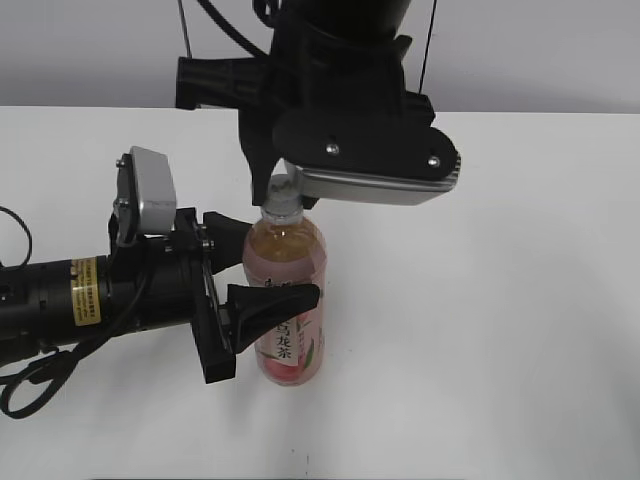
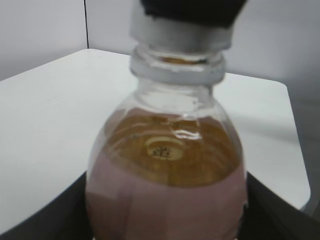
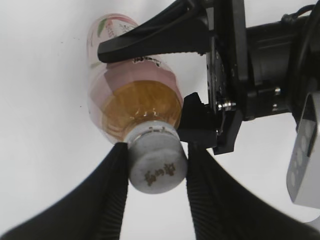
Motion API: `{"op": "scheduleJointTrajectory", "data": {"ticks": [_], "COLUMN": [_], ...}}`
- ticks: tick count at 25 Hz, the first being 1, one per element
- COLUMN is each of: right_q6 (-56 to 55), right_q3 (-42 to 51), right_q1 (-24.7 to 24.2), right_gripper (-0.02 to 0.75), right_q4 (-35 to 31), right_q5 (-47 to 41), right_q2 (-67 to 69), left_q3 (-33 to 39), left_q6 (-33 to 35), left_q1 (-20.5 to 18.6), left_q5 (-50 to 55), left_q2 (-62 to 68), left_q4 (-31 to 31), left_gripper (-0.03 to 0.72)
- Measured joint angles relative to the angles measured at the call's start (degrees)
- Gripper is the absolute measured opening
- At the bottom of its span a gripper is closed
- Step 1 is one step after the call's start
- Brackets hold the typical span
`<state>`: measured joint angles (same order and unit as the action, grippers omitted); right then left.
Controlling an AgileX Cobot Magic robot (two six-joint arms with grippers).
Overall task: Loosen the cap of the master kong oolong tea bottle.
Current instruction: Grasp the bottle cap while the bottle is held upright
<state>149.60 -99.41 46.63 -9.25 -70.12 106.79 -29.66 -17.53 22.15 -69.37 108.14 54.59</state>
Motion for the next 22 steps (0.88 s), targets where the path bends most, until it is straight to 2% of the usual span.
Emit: {"op": "scheduleJointTrajectory", "data": {"ticks": [22], "right_q6": [4.3], "right_q3": [-0.3], "right_q1": [0.0], "right_gripper": [0.272], "right_q4": [0.4], "right_q5": [-0.1], "right_q2": [-0.1], "left_q3": [0.0], "left_q6": [0.0], "left_q1": [0.0], "left_q5": [0.0], "left_q2": [0.0], "left_q4": [-0.1], "left_gripper": [0.461]}}
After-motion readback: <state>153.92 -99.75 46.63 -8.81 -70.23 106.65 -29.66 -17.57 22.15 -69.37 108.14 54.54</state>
